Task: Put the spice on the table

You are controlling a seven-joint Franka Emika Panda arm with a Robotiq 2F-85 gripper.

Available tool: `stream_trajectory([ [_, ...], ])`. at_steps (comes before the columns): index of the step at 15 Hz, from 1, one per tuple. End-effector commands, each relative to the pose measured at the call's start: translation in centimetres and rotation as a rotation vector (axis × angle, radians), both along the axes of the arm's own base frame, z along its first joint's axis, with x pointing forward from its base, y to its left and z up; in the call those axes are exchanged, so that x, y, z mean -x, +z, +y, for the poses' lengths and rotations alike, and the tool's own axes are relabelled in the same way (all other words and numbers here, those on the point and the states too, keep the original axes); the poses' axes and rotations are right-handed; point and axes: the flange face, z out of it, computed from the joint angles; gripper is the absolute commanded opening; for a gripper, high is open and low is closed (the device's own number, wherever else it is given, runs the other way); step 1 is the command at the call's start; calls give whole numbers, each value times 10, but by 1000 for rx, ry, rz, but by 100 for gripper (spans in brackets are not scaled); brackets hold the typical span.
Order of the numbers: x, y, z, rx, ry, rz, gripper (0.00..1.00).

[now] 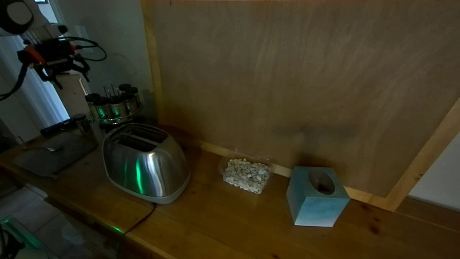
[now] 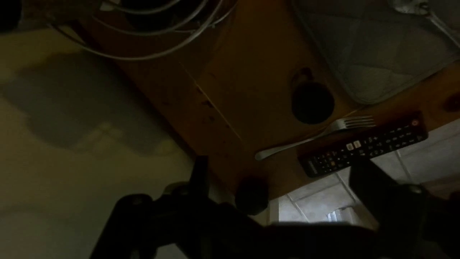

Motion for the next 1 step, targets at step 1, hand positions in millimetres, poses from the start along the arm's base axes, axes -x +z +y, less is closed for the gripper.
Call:
stream_trajectory([
  [1,0,1,0,-1,-8,1,100],
])
